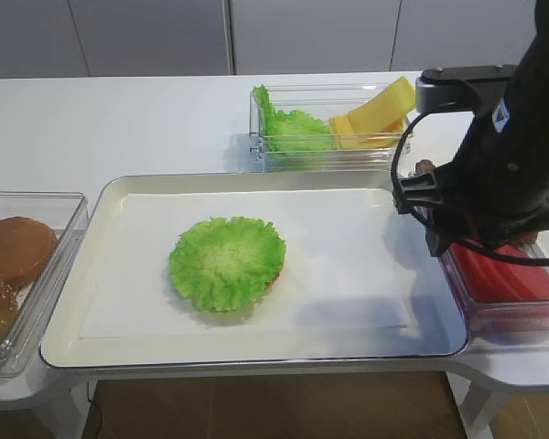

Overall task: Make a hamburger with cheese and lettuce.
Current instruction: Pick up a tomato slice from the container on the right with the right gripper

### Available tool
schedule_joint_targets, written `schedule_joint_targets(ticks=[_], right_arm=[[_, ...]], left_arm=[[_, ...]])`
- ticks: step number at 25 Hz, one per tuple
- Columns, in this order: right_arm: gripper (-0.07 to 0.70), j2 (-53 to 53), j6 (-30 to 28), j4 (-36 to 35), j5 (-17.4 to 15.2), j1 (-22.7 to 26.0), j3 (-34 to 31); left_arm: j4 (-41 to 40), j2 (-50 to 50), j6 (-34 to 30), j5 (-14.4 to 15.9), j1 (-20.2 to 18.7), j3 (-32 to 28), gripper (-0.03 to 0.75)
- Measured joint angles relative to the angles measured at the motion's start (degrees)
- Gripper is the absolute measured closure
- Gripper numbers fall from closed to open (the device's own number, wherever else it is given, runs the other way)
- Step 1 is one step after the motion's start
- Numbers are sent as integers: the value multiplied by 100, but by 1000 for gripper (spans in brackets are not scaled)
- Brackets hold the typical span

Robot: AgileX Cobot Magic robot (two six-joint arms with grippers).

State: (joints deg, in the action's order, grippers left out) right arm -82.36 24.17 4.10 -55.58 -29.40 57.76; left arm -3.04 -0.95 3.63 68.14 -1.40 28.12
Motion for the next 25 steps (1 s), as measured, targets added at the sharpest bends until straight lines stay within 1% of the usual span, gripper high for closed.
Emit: schedule_joint_targets(ticks=[5,13,16,21,25], right_arm=[[277,-221,1,49,85,0,9],[297,-339,1,129,151,0,9],[332,-339,1,129,151,0,9],[412,-339,1,129,151,0,9],[433,-339,-7,129,151,0,9]], left_arm=[[0,0,0,0,0,0,293],[0,0,0,0,0,0,293],[0,0,0,0,0,0,293],[0,0,0,0,0,0,293],[0,0,0,0,0,0,293]])
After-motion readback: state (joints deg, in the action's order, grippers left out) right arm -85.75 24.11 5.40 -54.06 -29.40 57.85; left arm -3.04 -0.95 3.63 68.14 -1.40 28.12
